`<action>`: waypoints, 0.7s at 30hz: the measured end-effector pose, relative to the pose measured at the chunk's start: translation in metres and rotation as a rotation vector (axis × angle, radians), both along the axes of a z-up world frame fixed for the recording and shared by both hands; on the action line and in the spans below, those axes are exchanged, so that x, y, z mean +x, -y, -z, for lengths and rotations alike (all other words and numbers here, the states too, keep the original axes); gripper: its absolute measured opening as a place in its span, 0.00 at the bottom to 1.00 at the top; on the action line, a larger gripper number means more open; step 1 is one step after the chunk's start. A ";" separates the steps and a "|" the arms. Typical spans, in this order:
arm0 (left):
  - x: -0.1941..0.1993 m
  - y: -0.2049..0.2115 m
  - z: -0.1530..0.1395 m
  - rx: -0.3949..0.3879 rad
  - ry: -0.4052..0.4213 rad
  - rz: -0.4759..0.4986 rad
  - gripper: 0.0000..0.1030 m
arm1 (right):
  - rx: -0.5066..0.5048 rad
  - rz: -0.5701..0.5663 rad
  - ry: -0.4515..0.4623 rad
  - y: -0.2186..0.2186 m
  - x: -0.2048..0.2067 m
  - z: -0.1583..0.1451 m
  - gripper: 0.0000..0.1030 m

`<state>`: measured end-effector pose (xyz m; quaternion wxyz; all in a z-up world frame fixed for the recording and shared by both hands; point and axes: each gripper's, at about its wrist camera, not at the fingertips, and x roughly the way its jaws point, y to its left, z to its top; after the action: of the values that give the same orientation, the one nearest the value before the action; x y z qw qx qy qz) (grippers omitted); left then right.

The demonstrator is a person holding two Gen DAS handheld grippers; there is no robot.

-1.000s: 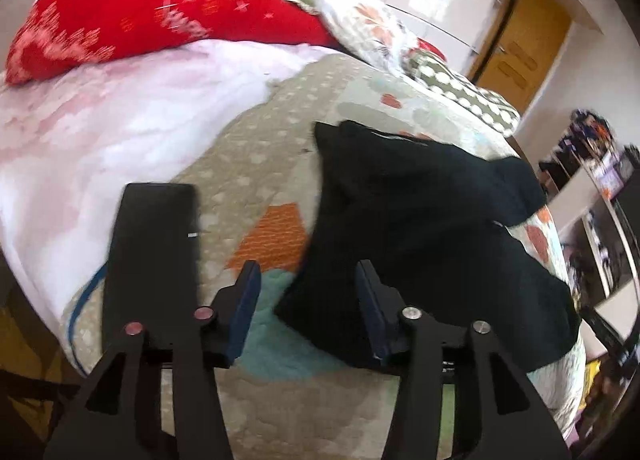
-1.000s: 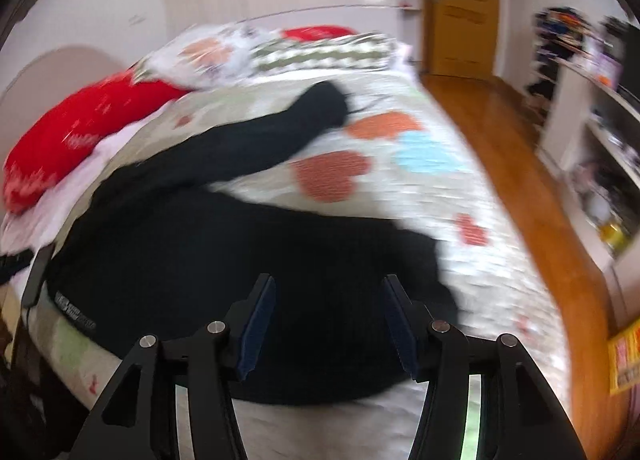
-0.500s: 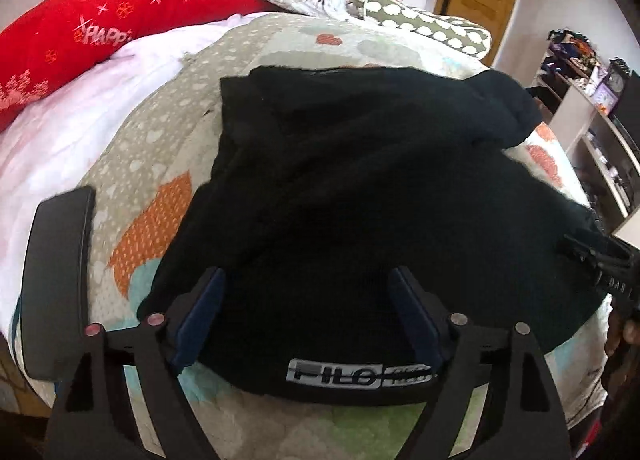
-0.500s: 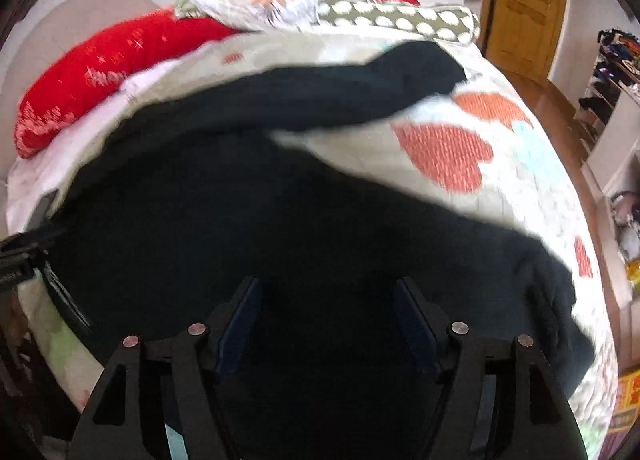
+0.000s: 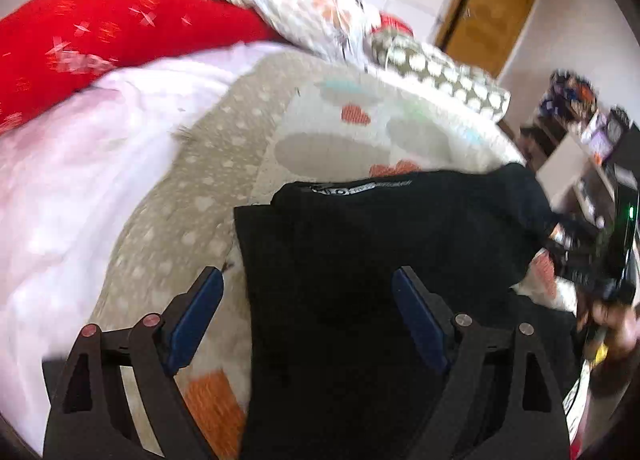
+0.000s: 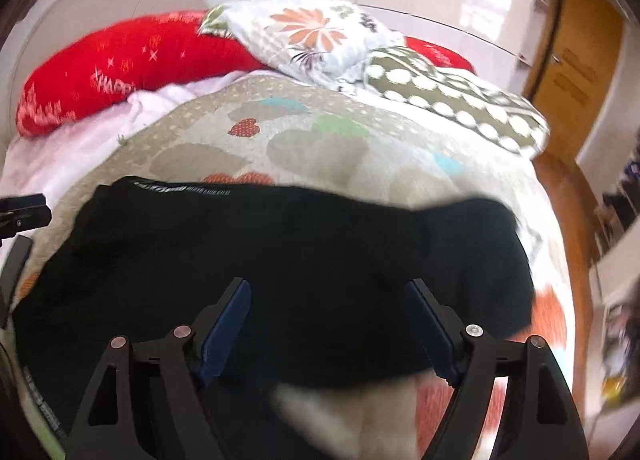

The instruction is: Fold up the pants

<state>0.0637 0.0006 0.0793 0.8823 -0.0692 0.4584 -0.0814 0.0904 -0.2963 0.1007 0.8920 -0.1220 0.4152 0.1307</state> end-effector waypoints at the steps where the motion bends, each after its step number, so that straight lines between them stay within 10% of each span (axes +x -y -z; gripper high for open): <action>1: 0.010 0.002 0.005 0.021 -0.025 0.014 0.85 | -0.010 -0.015 -0.010 -0.004 0.010 0.003 0.79; 21: 0.088 0.045 0.050 0.201 -0.110 0.325 0.85 | -0.101 -0.350 -0.219 -0.050 0.126 0.066 0.80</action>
<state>0.1518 -0.0443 0.0296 0.8336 0.0897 0.5170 -0.1725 0.2161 -0.2464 0.0348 0.7980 -0.2219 0.4880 0.2753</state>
